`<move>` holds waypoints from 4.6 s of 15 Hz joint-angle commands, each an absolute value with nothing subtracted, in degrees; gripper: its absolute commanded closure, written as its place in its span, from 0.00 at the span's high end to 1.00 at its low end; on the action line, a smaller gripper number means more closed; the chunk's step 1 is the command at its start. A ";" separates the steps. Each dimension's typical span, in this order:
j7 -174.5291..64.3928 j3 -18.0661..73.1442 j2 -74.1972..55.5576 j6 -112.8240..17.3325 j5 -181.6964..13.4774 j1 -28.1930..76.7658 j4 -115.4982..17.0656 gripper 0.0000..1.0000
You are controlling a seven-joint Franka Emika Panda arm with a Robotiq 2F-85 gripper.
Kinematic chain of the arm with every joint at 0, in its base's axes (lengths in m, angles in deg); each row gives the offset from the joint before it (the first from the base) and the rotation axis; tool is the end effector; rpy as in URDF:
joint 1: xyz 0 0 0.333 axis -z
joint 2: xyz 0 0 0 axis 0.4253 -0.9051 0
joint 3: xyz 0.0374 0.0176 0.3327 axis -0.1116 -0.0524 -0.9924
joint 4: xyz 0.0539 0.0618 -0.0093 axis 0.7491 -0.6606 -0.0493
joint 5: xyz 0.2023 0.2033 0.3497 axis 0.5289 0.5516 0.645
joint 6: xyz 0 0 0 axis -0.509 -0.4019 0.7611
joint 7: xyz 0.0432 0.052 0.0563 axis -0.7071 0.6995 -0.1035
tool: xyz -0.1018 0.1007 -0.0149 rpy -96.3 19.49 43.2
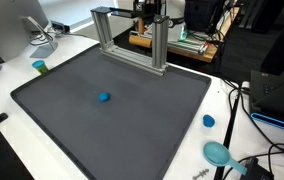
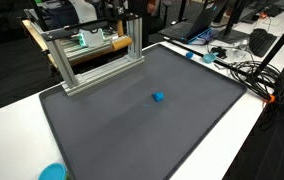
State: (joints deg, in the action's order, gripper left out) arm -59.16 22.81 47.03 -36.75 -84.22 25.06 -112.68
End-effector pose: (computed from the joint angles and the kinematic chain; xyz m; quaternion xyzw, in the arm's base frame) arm 0.3901 0.0015 0.3911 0.9973 0.0151 0.0664 0.0266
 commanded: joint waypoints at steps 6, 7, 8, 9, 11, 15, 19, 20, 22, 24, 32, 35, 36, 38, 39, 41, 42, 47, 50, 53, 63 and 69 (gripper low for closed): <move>-48.88 16.77 31.34 -52.72 -85.89 26.41 -103.67 0.22; -46.09 14.72 27.83 -53.72 -87.07 26.86 -100.69 0.22; -43.81 13.17 25.20 -53.97 -88.83 27.48 -98.24 0.22; -40.53 11.10 21.84 -53.64 -91.95 28.45 -94.84 0.22; -35.31 8.57 15.75 -49.77 -99.17 29.41 -87.82 0.22; -34.94 11.39 13.04 -46.87 -101.55 25.08 -86.25 0.22; -35.06 12.63 10.23 -46.34 -101.44 23.79 -84.72 0.47; -35.05 12.64 10.58 -46.34 -101.45 23.81 -84.84 0.47; -35.03 12.61 11.15 -46.33 -101.47 23.82 -85.11 0.47; -35.03 12.58 11.29 -46.33 -101.48 23.79 -85.23 0.47; -36.25 16.90 10.25 -46.08 -98.36 24.45 -83.15 0.22; -38.56 19.17 9.12 -46.30 -96.02 24.91 -81.96 0.22; -39.15 19.91 9.24 -45.88 -94.08 25.05 -81.65 0.22; -37.74 20.02 9.70 -46.37 -95.44 24.60 -83.32 0.47; -38.15 20.53 9.63 -46.36 -94.32 24.75 -83.11 0.47; -36.55 20.77 8.42 -48.31 -93.24 24.79 -82.59 0.22; -36.47 20.89 7.72 -50.15 -92.83 24.80 -82.43 0.22; -36.14 22.37 1.99 -55.65 -95.16 25.06 -79.08 0.22; -37.21 23.63 -1.11 -56.88 -95.34 24.72 -77.29 0.22; -38.77 24.32 -3.56 -57.83 -94.66 24.23 -75.57 0.22; -41.90 25.13 -7.73 -57.05 -94.18 22.92 -72.86 0.22; -43.38 25.09 -9.86 -56.46 -93.10 22.98 -71.93 0.22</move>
State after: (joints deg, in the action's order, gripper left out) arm -41.75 24.27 -8.30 -57.44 -94.30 23.76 -74.07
